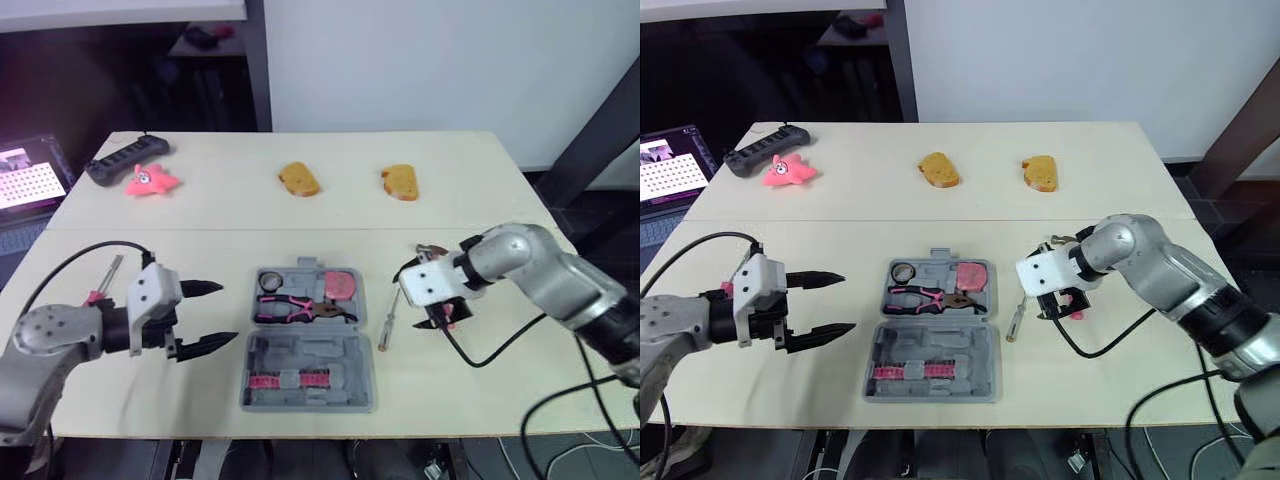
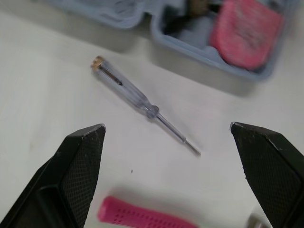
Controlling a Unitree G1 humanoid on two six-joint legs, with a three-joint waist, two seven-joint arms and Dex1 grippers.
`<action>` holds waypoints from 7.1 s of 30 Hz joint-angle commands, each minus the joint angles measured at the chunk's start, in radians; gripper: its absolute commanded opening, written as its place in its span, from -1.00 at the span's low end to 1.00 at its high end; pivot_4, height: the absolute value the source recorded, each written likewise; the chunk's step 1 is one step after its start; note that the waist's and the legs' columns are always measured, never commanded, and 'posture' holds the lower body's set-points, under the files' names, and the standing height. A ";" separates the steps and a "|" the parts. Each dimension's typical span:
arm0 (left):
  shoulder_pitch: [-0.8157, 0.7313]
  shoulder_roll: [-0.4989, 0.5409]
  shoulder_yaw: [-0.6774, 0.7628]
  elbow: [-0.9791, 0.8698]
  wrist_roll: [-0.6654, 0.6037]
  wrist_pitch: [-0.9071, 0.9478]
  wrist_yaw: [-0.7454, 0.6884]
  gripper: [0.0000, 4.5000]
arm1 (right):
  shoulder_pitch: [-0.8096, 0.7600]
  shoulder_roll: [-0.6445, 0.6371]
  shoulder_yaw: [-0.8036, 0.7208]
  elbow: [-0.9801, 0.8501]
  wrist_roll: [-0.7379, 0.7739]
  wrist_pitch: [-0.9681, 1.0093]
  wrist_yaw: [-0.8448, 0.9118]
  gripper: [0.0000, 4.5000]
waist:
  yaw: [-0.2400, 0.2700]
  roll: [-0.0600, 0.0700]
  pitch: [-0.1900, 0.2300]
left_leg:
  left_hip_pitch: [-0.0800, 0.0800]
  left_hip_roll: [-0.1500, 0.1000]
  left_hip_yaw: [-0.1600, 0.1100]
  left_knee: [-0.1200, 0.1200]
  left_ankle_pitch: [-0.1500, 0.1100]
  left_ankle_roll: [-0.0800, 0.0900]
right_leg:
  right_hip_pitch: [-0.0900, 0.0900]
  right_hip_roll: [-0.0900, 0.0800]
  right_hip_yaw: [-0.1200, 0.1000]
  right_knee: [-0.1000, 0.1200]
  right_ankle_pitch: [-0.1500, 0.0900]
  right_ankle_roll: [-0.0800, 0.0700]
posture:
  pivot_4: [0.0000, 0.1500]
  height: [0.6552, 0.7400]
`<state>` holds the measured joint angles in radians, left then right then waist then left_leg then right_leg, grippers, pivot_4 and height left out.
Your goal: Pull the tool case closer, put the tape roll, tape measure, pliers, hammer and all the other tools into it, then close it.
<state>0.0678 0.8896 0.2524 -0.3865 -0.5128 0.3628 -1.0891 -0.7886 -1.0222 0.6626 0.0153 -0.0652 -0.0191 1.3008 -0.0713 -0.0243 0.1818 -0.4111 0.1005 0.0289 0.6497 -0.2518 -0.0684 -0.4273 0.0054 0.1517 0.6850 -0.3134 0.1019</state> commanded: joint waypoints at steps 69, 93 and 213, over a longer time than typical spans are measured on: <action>0.031 0.055 0.075 -0.002 0.004 -0.003 -0.049 1.00 | -0.127 0.239 -0.190 -0.314 0.045 1.564 -0.093 -0.99 | 0.001 0.002 0.001 | 0.002 0.000 0.001 0.000 0.002 -0.003 | -0.002 0.000 0.001 0.005 0.000 -0.001 | 1.00 0.41; 0.157 0.039 0.178 -0.058 -0.034 0.000 -0.079 1.00 | 0.139 0.498 -0.486 -0.106 0.216 1.634 -0.723 -0.99 | -0.005 -0.001 0.000 | 0.000 0.000 0.001 -0.002 0.002 -0.002 | -0.003 0.001 0.001 0.004 0.001 0.001 | 1.00 0.41; 0.528 -0.115 0.389 -0.075 -0.062 -0.222 -0.130 1.00 | -0.284 0.817 0.316 -0.059 0.308 1.327 -0.618 -0.99 | -0.057 -0.004 0.000 | -0.005 0.001 -0.001 -0.003 0.001 -0.002 | -0.008 0.000 -0.001 0.004 0.000 -0.001 | 1.00 0.41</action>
<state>0.5936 0.7667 0.6109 -0.4477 -0.5768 0.1587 -1.2175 -1.0685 -0.2170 0.9929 -0.0343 0.2560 1.3226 0.6811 -0.1278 -0.0280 0.1814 -0.4162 0.1013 0.0280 0.6472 -0.2508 -0.0701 -0.4350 0.0055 0.1507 0.6887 -0.3131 0.1005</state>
